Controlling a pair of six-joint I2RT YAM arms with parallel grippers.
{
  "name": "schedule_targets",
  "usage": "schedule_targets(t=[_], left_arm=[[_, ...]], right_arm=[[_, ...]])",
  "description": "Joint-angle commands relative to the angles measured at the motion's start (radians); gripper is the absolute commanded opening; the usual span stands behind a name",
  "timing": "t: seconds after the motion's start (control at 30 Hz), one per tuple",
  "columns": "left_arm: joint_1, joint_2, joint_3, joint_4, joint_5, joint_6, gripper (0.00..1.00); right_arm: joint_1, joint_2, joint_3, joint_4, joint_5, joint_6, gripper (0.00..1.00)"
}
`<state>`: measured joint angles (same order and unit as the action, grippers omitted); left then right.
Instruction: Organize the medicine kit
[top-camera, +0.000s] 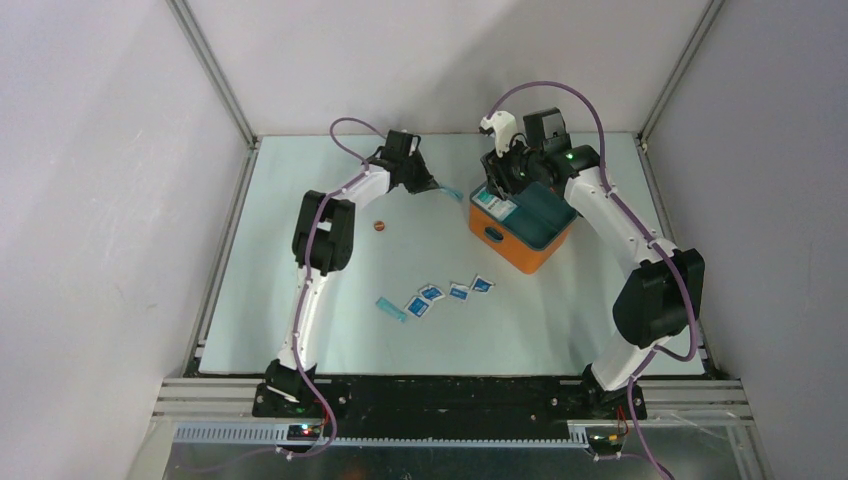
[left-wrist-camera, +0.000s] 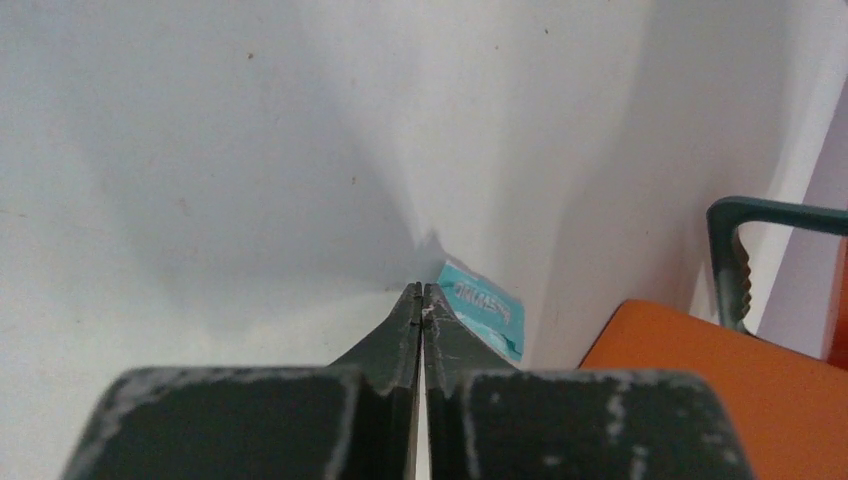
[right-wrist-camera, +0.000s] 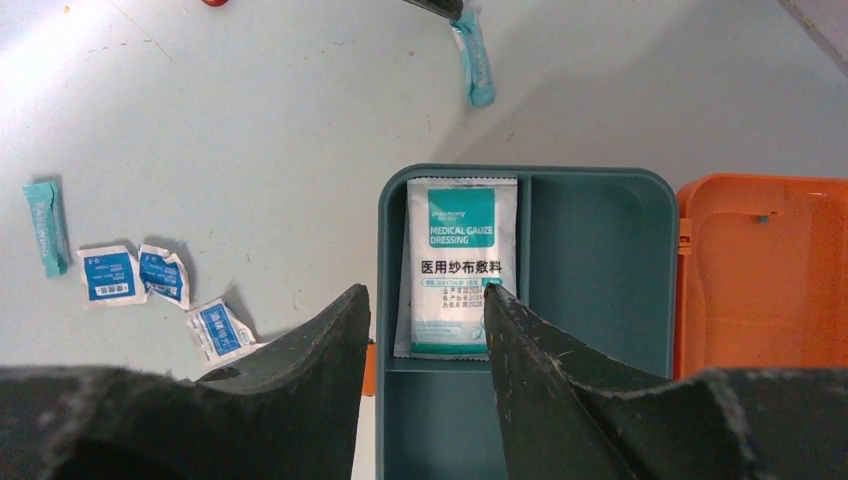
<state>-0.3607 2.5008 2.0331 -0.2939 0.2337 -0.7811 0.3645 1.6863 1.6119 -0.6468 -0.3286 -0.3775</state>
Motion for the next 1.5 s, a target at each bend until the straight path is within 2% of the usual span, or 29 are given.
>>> schedule_targets(t=[0.0, 0.23, 0.53, 0.63, 0.67, 0.7, 0.73, 0.8, 0.87, 1.07, 1.47], left_arm=[[-0.007, -0.010, -0.005, 0.021, 0.051, 0.007, 0.01], [0.002, -0.091, -0.156, 0.022, 0.186, 0.048, 0.00], [0.040, -0.283, -0.410, 0.021, 0.234, 0.150, 0.00], [0.063, -0.324, -0.432, 0.036, 0.251, 0.195, 0.00], [0.064, -0.333, -0.412, 0.045, 0.257, 0.207, 0.03], [0.064, -0.334, -0.394, 0.061, 0.258, 0.234, 0.20], [0.061, -0.325, -0.356, 0.066, 0.252, 0.246, 0.30], [0.052, -0.287, -0.262, 0.080, 0.219, 0.282, 0.62], [0.042, -0.232, -0.179, 0.083, 0.192, 0.301, 0.70], [0.012, -0.092, 0.003, 0.082, 0.125, 0.294, 0.74], [-0.036, -0.019, 0.047, 0.082, 0.054, 0.174, 0.66]], right_arm=[[0.003, -0.012, 0.014, -0.001, 0.012, -0.016, 0.51], [0.012, -0.005, 0.011, 0.009, 0.005, -0.020, 0.51], [0.025, 0.028, 0.037, 0.019, -0.019, -0.022, 0.51], [0.028, 0.046, 0.054, 0.024, -0.030, -0.021, 0.51], [0.028, 0.053, 0.055, 0.026, -0.032, -0.020, 0.51], [0.028, 0.060, 0.060, 0.029, -0.034, -0.019, 0.51], [0.029, 0.062, 0.061, 0.029, -0.035, -0.019, 0.51], [0.030, 0.064, 0.058, 0.032, -0.037, -0.017, 0.51], [0.030, 0.061, 0.053, 0.030, -0.037, -0.018, 0.51], [0.027, 0.040, 0.025, 0.023, -0.027, -0.028, 0.51], [0.025, 0.016, -0.005, 0.016, 0.000, -0.043, 0.52]])
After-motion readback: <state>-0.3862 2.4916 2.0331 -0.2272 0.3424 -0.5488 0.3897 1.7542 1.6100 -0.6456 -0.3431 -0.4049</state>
